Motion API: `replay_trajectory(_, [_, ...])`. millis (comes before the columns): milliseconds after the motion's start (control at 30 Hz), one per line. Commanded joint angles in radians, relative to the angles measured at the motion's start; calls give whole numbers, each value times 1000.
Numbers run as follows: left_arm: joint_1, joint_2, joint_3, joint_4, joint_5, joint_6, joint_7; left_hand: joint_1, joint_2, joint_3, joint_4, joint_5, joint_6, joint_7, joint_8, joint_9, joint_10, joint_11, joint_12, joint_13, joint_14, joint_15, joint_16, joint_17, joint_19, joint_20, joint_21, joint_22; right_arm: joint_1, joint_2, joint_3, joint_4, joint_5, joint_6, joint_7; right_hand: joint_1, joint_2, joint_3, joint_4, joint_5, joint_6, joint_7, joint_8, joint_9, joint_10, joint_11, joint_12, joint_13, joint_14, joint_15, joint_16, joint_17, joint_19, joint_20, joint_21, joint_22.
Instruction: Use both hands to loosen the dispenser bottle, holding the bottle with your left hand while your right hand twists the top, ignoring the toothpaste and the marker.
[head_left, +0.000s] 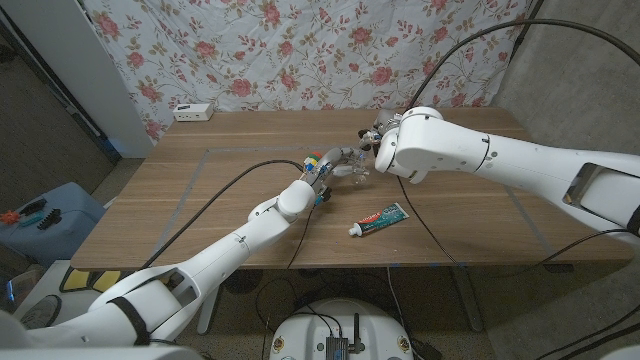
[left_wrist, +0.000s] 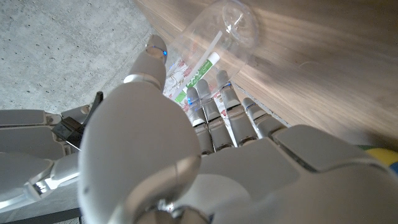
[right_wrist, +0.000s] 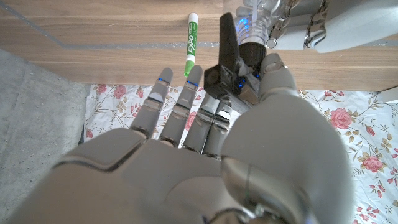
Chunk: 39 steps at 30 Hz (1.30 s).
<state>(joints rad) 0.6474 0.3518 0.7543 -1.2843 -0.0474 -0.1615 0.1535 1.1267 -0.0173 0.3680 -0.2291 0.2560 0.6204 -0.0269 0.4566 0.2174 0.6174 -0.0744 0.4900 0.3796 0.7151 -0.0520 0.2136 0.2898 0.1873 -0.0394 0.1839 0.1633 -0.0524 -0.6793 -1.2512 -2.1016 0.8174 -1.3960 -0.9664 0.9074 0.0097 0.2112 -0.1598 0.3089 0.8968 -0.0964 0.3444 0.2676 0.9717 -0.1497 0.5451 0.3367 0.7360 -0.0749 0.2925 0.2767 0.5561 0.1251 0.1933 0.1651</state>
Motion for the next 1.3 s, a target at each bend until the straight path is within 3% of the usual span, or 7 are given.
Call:
replay_trajectory(33, [-5,-4,1,11,-1,0,4,-117,141,79,71,5,90,-25,4,1,106,-67,5,146,21,-97,5,1,6,1,-1,1,-8,-9,18,-18,-55,0,61,9,3,-1,6,5,9,-5,7,1,3,2,6,3,6,-104,5,3,1,-4,-4,4])
replay_trajectory(767, [-13,-14,5,31,4,-12,13,-117,140,78,71,4,91,-26,4,1,104,-68,1,144,19,-98,6,0,6,2,-1,1,3,-50,32,-69,-38,0,83,9,4,-3,12,6,11,-2,10,-2,3,2,8,2,6,-102,0,6,-1,-1,-5,4])
replay_trajectory(1067, [-6,-10,5,14,10,4,24,-119,140,76,72,3,91,-26,4,1,104,-68,0,143,20,-99,8,1,5,2,-1,1,-12,-74,61,-113,-69,0,121,13,7,-3,12,7,13,-2,11,-4,7,1,8,-1,7,-101,1,11,-1,-1,-5,4])
replay_trajectory(1300, [7,1,1,-13,15,25,35,-119,138,76,71,3,94,-29,4,1,105,-68,0,143,19,-100,8,0,5,3,-1,1,-7,-87,67,-136,-27,0,92,15,6,-3,12,7,15,0,13,-5,10,4,10,-2,9,-99,-2,10,2,1,-4,4])
